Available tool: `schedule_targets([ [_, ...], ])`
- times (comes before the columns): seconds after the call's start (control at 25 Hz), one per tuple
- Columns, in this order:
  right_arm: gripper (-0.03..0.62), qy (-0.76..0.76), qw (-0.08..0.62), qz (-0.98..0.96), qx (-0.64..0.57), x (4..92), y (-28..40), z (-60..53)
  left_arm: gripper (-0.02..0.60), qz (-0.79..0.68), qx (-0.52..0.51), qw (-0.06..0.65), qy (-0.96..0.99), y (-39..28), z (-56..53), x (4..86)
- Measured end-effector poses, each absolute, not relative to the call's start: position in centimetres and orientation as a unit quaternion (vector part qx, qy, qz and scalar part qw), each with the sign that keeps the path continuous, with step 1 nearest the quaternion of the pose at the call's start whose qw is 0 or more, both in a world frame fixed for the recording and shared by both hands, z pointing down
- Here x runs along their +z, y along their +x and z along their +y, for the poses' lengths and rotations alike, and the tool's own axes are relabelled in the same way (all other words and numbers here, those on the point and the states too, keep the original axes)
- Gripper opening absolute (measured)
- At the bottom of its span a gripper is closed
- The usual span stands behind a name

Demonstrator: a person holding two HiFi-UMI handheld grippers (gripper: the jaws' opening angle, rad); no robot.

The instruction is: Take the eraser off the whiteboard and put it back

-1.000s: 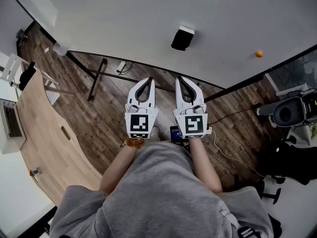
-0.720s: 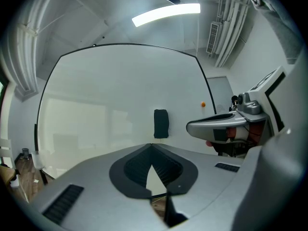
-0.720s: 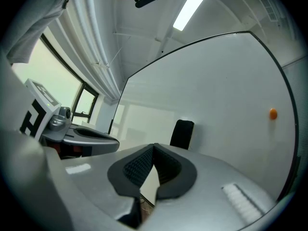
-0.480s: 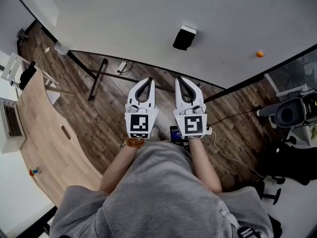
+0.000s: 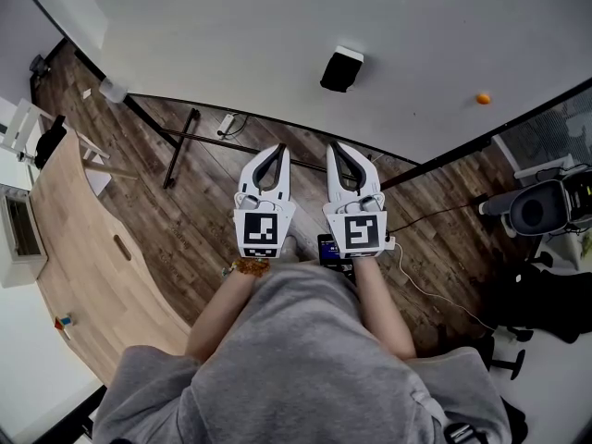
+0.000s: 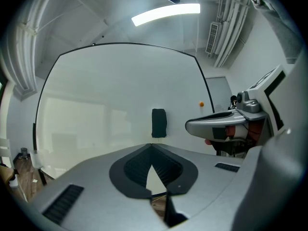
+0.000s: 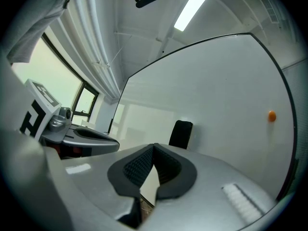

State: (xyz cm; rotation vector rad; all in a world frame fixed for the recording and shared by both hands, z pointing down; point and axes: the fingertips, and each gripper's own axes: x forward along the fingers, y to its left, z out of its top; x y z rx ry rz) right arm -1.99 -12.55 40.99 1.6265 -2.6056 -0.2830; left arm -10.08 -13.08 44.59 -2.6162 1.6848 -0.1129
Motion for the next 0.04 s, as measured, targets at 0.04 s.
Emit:
schedule_targets([
  [0.04,0.011,0.527,0.029,-0.844,-0.092,40.97,-1.95,-12.53,0.008,0.541,-0.037,0.014,-0.84,-10.0,-13.05,44.6],
])
